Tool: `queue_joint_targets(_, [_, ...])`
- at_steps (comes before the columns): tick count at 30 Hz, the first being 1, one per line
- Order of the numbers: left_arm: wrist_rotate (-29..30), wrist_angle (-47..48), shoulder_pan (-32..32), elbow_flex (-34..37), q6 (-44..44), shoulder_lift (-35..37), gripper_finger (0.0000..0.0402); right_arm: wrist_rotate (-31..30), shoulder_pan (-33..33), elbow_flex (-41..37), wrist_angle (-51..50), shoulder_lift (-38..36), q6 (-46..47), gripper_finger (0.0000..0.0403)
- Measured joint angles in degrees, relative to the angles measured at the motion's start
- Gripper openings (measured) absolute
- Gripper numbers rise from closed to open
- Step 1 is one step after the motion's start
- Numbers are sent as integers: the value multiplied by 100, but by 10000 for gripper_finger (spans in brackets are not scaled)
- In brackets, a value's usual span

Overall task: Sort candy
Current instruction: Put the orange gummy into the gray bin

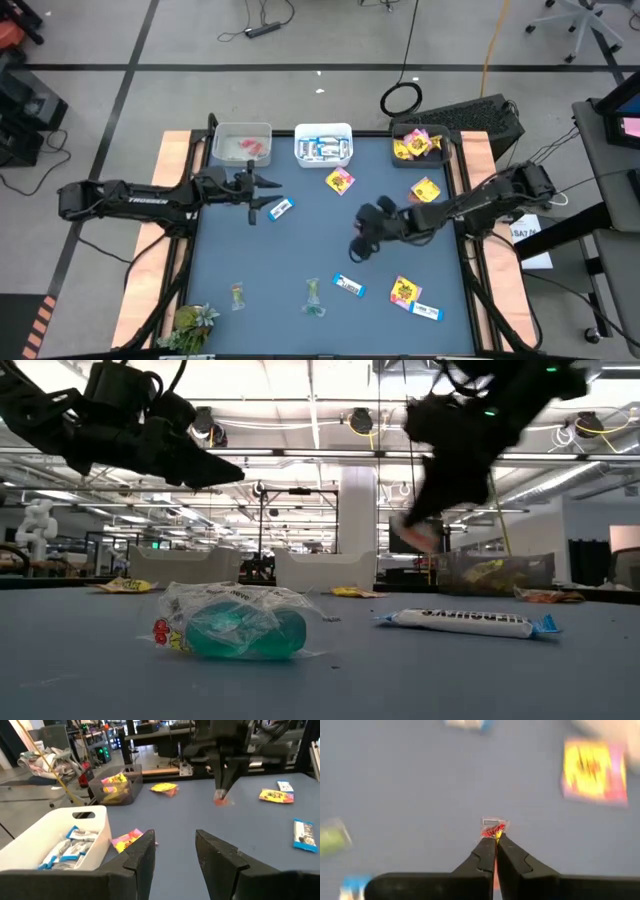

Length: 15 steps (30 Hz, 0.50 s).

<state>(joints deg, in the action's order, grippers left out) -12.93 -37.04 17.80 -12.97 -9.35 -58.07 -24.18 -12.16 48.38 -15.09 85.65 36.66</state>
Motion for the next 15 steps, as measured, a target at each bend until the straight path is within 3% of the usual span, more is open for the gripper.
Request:
queue_joint_targets(7, [2, -1063, -125, 0, 4, -782, 148, 24, 842, 0, 2861, 426, -2052, 1])
queue_joint_targets(15, [424, -1647, -443, -182, 5, -1500, 148, 911, 1349, -2, 5545, 1120, -2730, 0])
